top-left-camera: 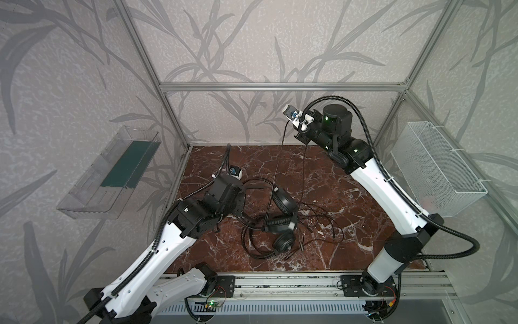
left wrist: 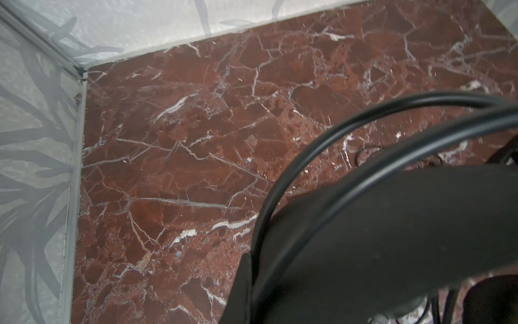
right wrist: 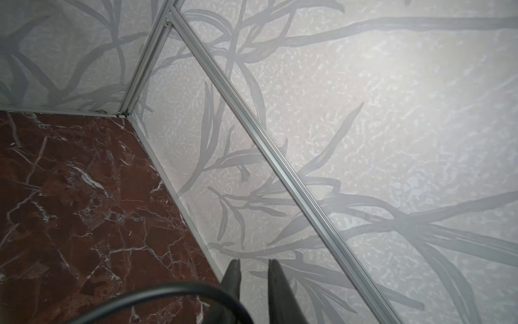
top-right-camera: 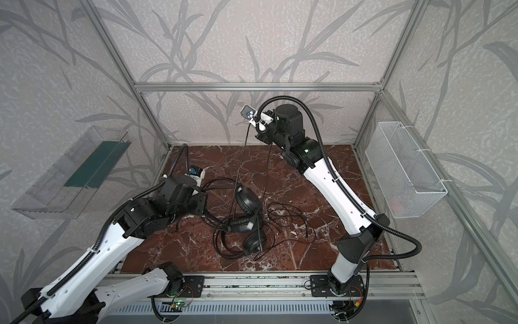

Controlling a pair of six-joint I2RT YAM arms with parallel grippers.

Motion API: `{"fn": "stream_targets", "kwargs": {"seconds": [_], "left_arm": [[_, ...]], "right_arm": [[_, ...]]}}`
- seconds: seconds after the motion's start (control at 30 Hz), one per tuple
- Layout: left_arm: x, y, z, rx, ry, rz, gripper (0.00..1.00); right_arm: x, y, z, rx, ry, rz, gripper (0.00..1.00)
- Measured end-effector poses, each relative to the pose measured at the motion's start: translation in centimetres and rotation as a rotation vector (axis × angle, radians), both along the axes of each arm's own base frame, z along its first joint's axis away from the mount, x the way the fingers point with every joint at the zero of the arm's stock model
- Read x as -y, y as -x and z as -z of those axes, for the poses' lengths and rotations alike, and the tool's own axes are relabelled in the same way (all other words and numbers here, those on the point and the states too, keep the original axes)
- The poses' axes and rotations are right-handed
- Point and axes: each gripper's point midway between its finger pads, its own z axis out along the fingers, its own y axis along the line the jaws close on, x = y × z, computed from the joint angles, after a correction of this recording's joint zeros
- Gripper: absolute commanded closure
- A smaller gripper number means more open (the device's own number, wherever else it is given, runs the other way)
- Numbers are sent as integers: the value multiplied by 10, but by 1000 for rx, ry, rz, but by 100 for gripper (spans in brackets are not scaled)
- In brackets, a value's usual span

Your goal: Wrap the headphones

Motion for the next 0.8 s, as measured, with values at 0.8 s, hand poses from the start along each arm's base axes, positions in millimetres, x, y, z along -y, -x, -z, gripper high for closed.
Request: {"fn": "stream_targets", "kwargs": {"seconds": [0.8], "left_arm": [[-18,40,-140,190,281,3,100]], "right_arm": [[-34,-43,169,-441,-272,-188,100]]}}
